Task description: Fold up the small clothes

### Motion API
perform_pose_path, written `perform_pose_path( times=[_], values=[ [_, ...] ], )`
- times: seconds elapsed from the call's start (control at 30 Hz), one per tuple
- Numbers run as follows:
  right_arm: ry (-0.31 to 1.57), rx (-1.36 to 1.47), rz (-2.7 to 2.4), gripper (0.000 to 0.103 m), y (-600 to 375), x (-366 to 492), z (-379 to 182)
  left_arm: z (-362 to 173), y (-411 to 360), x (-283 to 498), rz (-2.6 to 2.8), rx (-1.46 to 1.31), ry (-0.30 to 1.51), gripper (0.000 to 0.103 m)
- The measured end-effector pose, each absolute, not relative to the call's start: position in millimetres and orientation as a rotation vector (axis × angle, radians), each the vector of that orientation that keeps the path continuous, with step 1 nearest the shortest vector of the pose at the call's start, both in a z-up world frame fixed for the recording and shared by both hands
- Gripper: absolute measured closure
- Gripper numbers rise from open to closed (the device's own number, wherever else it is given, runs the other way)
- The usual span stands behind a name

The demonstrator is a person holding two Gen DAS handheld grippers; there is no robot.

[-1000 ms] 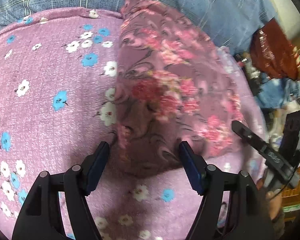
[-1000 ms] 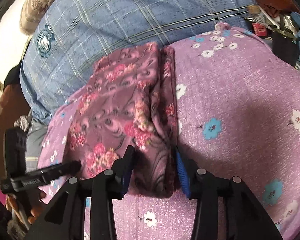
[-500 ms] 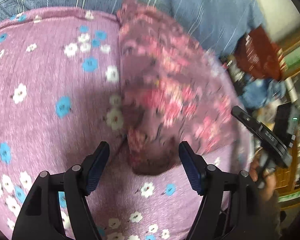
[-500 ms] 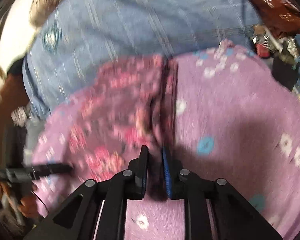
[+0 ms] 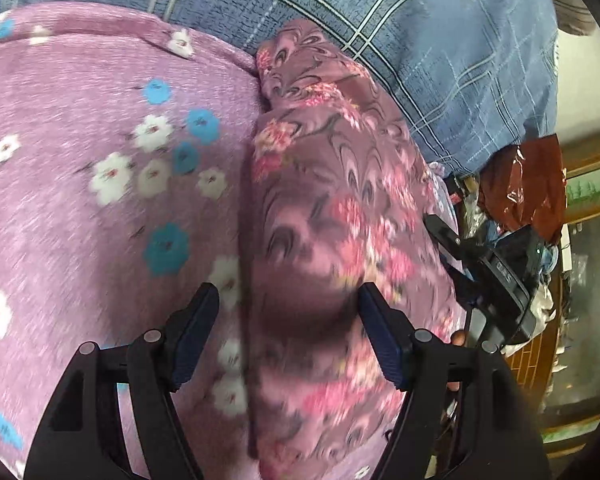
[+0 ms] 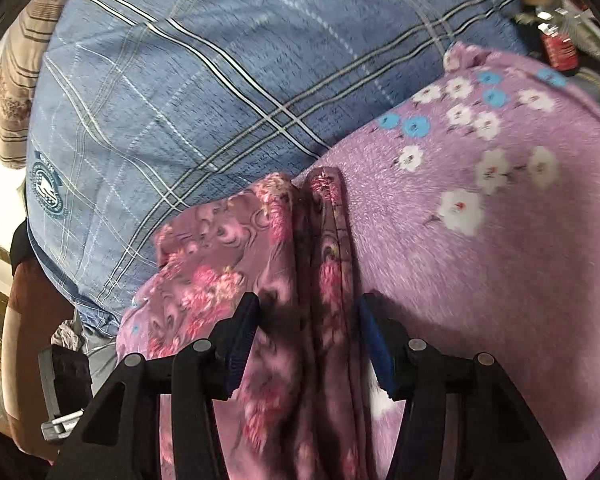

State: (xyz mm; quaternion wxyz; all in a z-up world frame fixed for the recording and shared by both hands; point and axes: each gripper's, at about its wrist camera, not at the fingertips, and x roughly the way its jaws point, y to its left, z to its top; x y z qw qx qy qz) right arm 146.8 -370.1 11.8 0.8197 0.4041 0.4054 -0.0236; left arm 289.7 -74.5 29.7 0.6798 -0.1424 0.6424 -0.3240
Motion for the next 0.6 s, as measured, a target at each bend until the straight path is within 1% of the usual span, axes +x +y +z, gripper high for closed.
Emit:
perform_pose_path(
  times=[0.07,0.13,0.2,0.3,0.33,0.43,0.47,0.5,0.53,0.57,0.6],
  values=[
    [0.863,0.872,0.039,0.049,-367.0,155.7,10.4,27.2,-82.0,296.3,-0.724,-0.31,1.452,0.032],
    [0.851,0.823,0.075,0.049,-363.2,159.3,15.9,27.6,-89.1,300.8,-0.73,-0.302,1.445,0.032],
    [0.865,0.791,0.095,0.049,-364.0,160.6,16.1,26.4,-90.9,303.6,-0.73,-0.305,1.442,0.029],
    [0.915,0.823,0.096,0.05,-369.7,162.9,5.1,24.8,-95.6,303.5,-0.727,-0.308,1.428,0.026],
    [0.906,0.836,0.111,0.05,-371.6,161.4,4.8,25.6,-97.3,301.5,-0.73,-0.297,1.419,0.024],
    [0.912,0.842,0.203,0.035,-372.5,160.4,5.3,27.5,-108.0,294.7,-0.751,-0.249,1.398,0.021],
    [0.908,0.837,0.26,0.026,-369.9,160.7,5.4,27.7,-113.4,291.2,-0.766,-0.233,1.392,0.021],
    [0.901,0.821,0.313,0.023,-367.0,160.3,7.6,27.5,-115.0,290.5,-0.769,-0.224,1.386,0.021],
    [0.898,0.802,0.321,0.023,-364.6,161.1,9.3,28.5,-118.6,287.8,-0.761,-0.208,1.372,0.021],
    [0.9,0.781,0.31,0.026,-362.3,160.2,9.9,29.4,-120.6,286.8,-0.755,-0.206,1.364,0.023],
    [0.911,0.741,0.274,0.037,-358.0,161.5,10.8,30.2,-121.4,286.8,-0.747,-0.206,1.358,0.026]
  ],
)
